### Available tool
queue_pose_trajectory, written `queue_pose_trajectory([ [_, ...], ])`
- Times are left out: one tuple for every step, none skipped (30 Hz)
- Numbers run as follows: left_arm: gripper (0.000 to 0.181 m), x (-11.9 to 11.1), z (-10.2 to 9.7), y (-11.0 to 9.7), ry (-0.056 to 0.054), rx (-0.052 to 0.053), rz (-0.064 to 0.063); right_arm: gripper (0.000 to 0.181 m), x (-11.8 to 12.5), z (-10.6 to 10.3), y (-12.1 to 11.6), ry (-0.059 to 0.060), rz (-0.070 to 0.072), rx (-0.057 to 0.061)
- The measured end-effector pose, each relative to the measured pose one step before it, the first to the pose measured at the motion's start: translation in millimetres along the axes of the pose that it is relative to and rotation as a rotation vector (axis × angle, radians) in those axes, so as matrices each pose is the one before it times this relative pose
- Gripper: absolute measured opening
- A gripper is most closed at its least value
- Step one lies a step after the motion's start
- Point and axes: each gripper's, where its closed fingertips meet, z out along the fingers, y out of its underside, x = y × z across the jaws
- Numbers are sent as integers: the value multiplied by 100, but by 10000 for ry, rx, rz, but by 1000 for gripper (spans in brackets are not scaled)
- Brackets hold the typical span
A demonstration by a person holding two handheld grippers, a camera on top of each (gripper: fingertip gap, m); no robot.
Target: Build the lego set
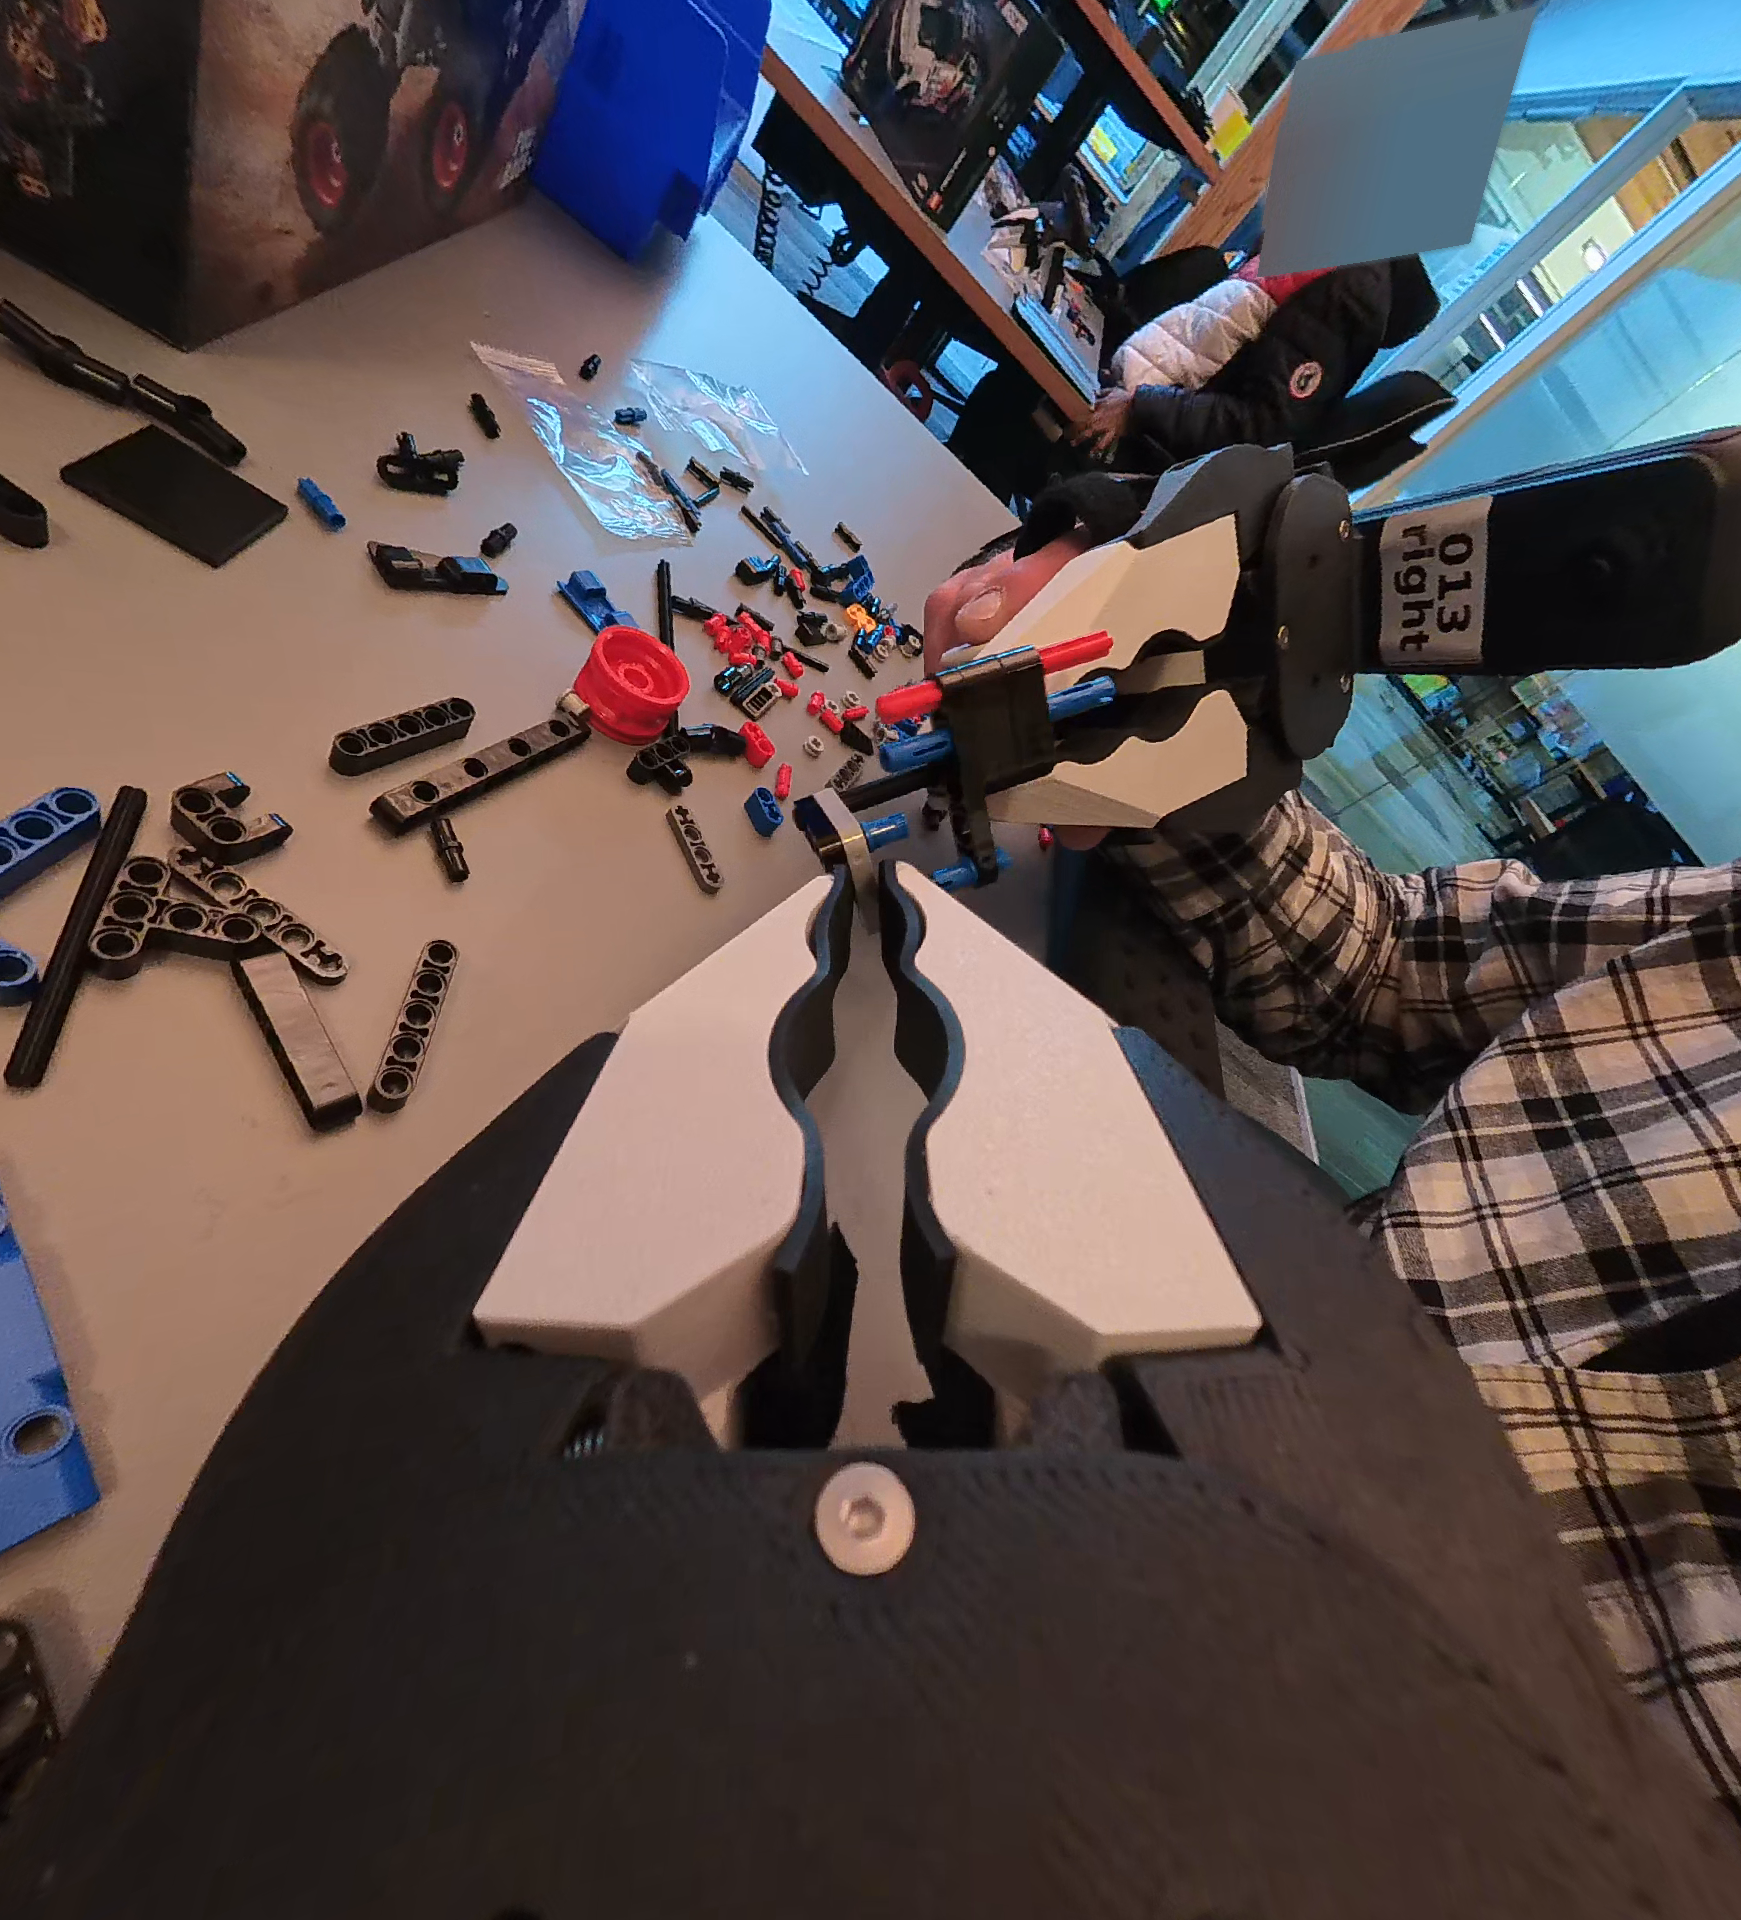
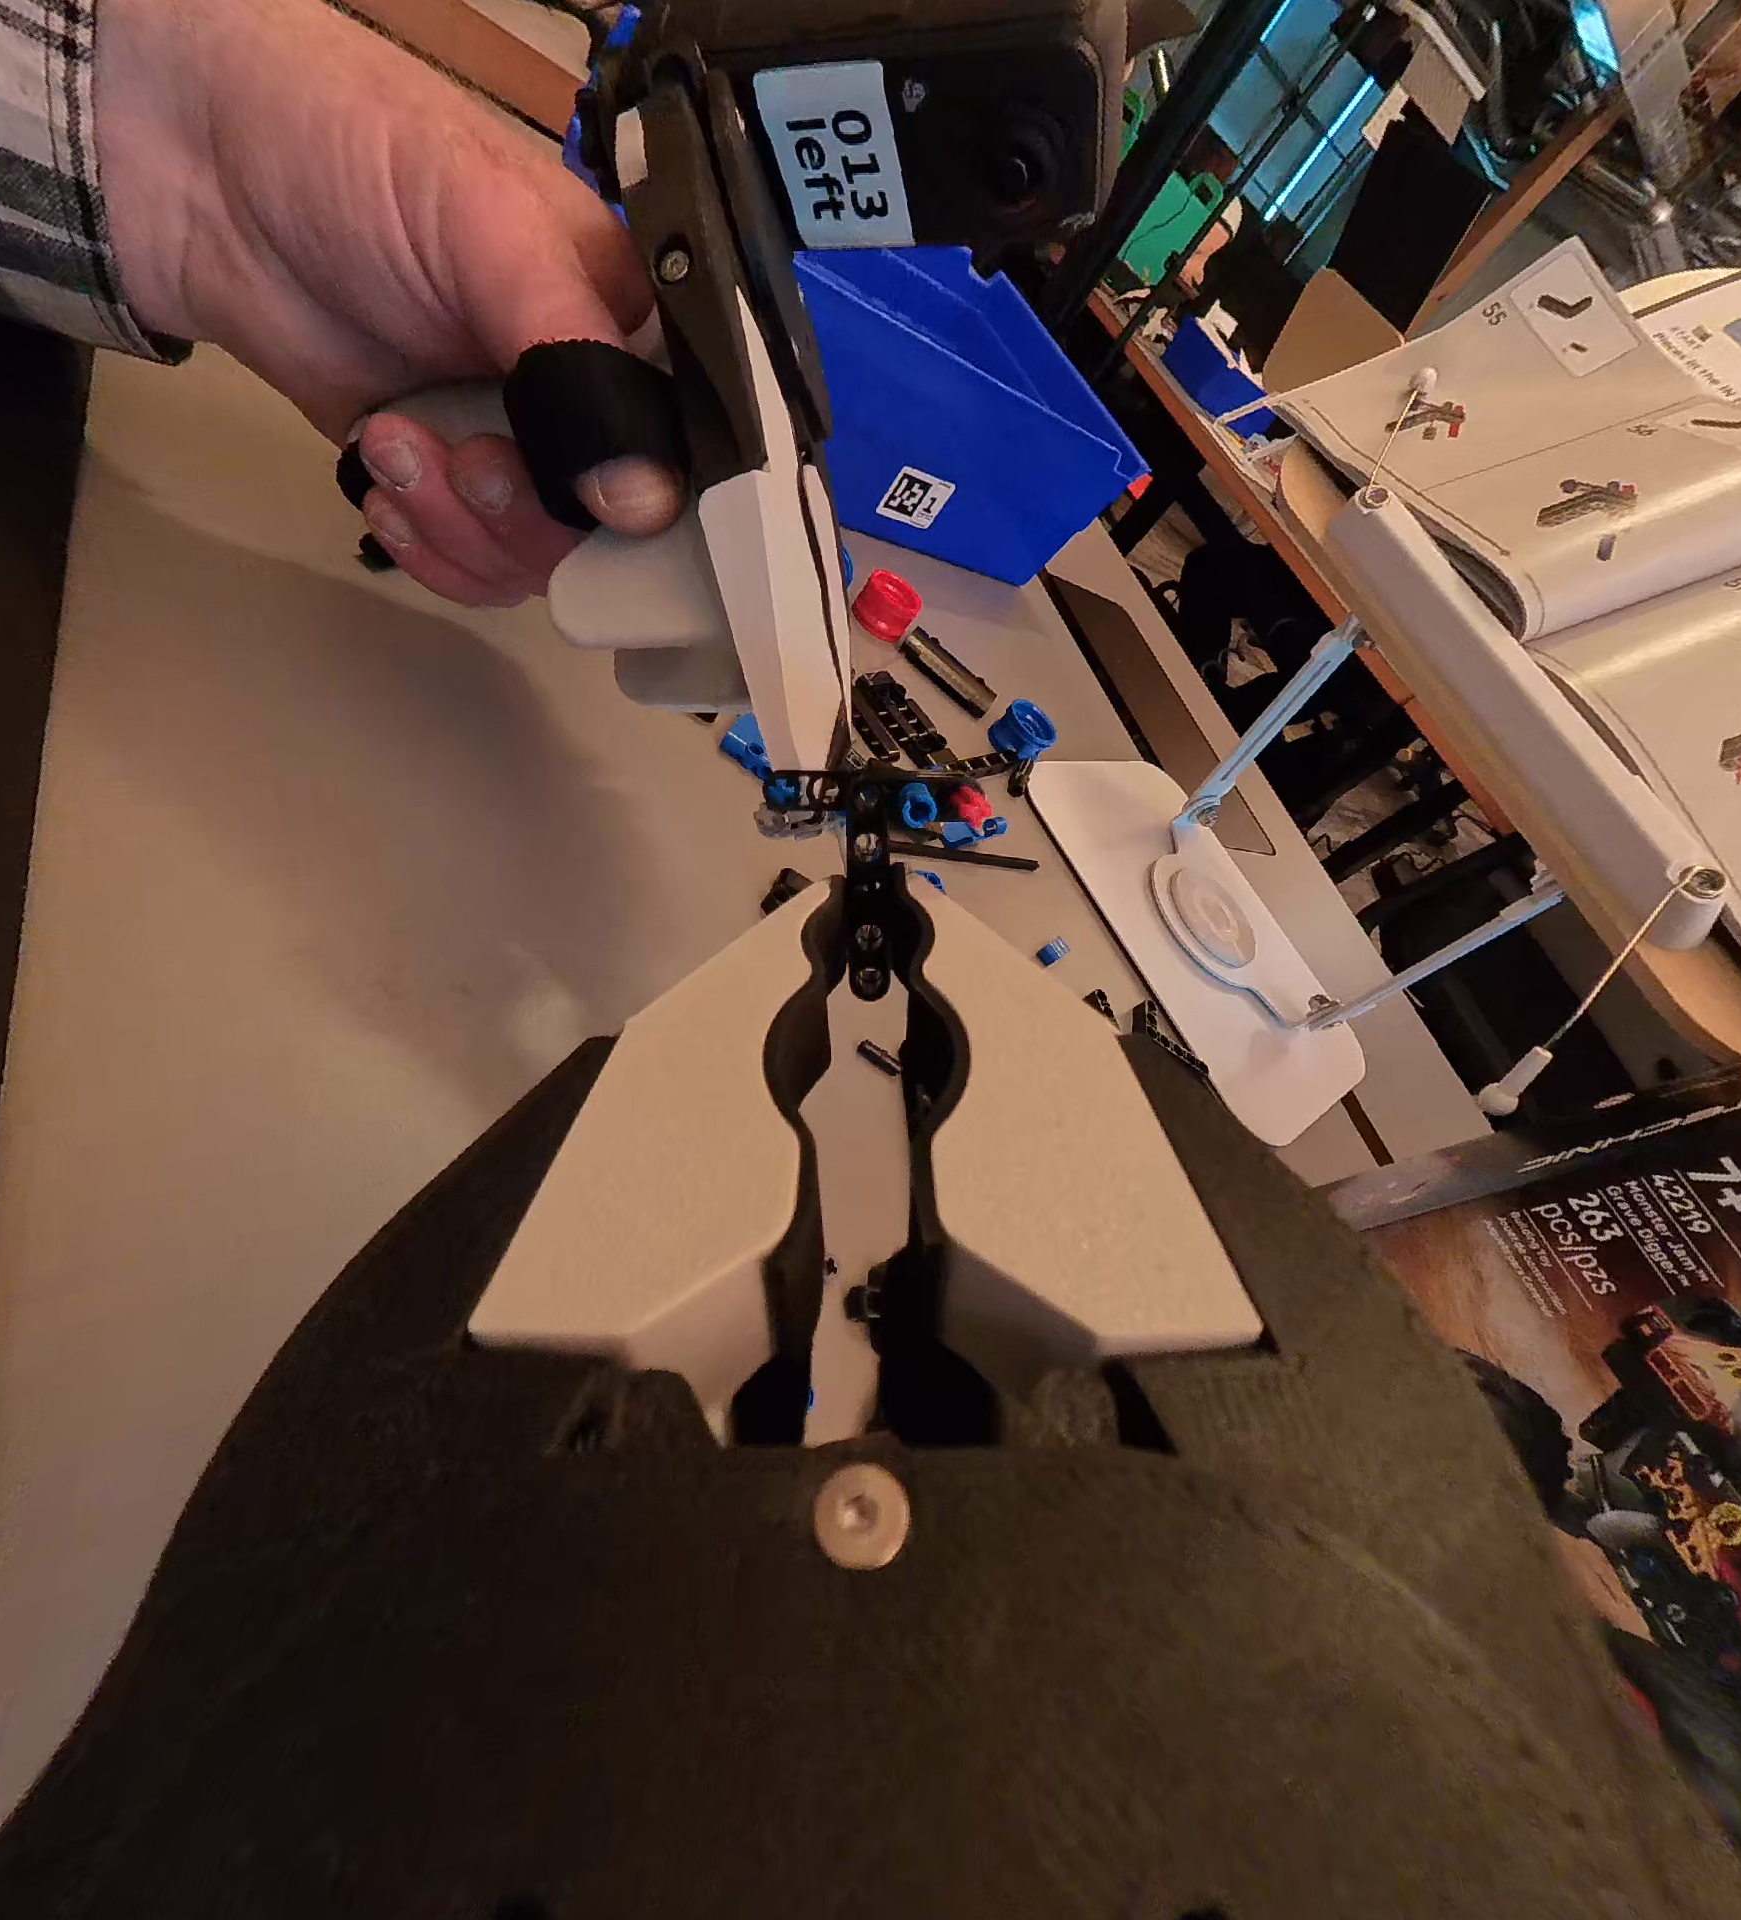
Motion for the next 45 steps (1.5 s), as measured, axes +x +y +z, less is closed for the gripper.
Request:
queue_pose_trajectory([
  [3,33,-5,-51,18,36,13,5,32,-15,-13,6,21,16],
  [3,65,-2,-39,41,27,19,5,46,-36,-10,5,33,23],
  [3,72,4,-41,28,22,23,5,47,-18,12,20,6,-2],
  [3,29,-7,-32,-3,10,30,5,36,-18,2,14,-1,1],
  [3,21,-3,-19,4,8,5,5,6,-19,-24,0,21,17],
  [3,41,-9,-25,21,17,13,5,16,-22,-28,-4,31,23],
  [3,34,-5,-33,16,22,15,5,30,-6,2,-2,31,9],
  [3,6,-6,-45,-9,29,24,5,15,-4,12,3,11,1],
  [3,-1,0,-21,-19,17,35,5,-1,-6,-2,0,3,4],
  [3,17,-3,-14,-9,7,19,5,10,-10,-9,3,0,3],
  [3,10,10,-15,-4,15,12,5,11,-16,-2,1,8,4],
  [3,-2,19,-7,3,6,-2,5,7,-9,2,-7,22,8],
  [3,2,6,-4,12,14,-1,5,13,-15,-14,-7,21,16],
  [3,27,11,-23,19,16,0,5,18,-16,-22,0,16,18],
  [3,8,-2,-10,2,6,11,5,5,-13,-9,-1,11,9],
  [3,-22,3,-14,-22,-1,11,5,5,7,14,-6,17,0],
  [3,-18,13,-3,-17,-3,12,5,15,1,7,-7,22,5],
  [3,9,12,-19,0,12,12,5,11,-19,-13,-10,33,21],
  [3,28,-6,-51,17,30,8,5,32,-27,-41,-14,55,38],
  [3,22,3,-38,13,22,-4,5,20,-18,-19,-9,41,22],
  [3,-16,10,3,-19,-3,15,5,11,0,9,2,-1,-4],
  [3,-51,9,17,-35,-12,15,5,-18,10,19,1,-13,-13],
  [3,-46,4,5,-24,-2,1,5,-10,19,15,-6,6,-7],
  [3,-18,7,12,-2,3,4,5,4,4,8,-16,34,7],
  [3,22,8,-17,14,12,-5,5,23,-11,3,-12,34,12],
  [3,8,9,-1,5,0,6,5,8,-6,-8,-1,6,6],
  [3,-22,2,15,-11,-11,14,5,5,4,6,1,-5,-7],
  [3,-20,8,21,-15,-15,11,5,-16,15,27,-5,-3,-13],
  [3,-24,14,16,-7,-5,0,5,1,0,18,-8,7,-7],
  [3,13,7,-1,10,6,-5,5,0,-2,-8,-9,15,8],
  [3,23,-7,-17,11,11,1,5,10,-20,-21,-12,23,14],
  [3,9,0,-12,5,3,4,5,5,-2,-7,-7,13,8],
  [3,-13,-2,3,-8,-2,3,5,7,-1,2,3,-5,-2],
  [3,-20,2,9,-7,-5,-3,5,-7,6,-6,0,-4,-1],
  [3,-7,6,1,2,0,-4,5,-4,0,-1,-2,1,0],
  [3,1,-3,-13,3,9,-2,5,18,-7,-6,2,0,4],
  [3,7,-1,-10,1,2,1,5,9,3,-11,-1,6,5],
  [3,-7,8,2,-6,-2,5,5,-3,-7,8,-4,8,0],
  [3,-8,-1,1,-4,-1,3,5,8,-1,-2,-3,2,-1],
  [3,6,-2,0,8,6,-7,5,-3,-3,-17,0,-2,3],
  [3,10,-5,-9,7,6,-6,5,9,-4,2,0,0,4],
  [3,-15,5,4,-1,-2,2,5,7,2,-8,-2,6,3],
  [3,13,9,4,-2,-4,9,5,-3,-6,-8,-5,15,5],
  [3,-1,-4,-4,0,-2,10,5,16,-12,-9,-6,17,8],
  [3,8,0,-12,-1,8,4,5,10,-1,-10,-2,14,10],
])
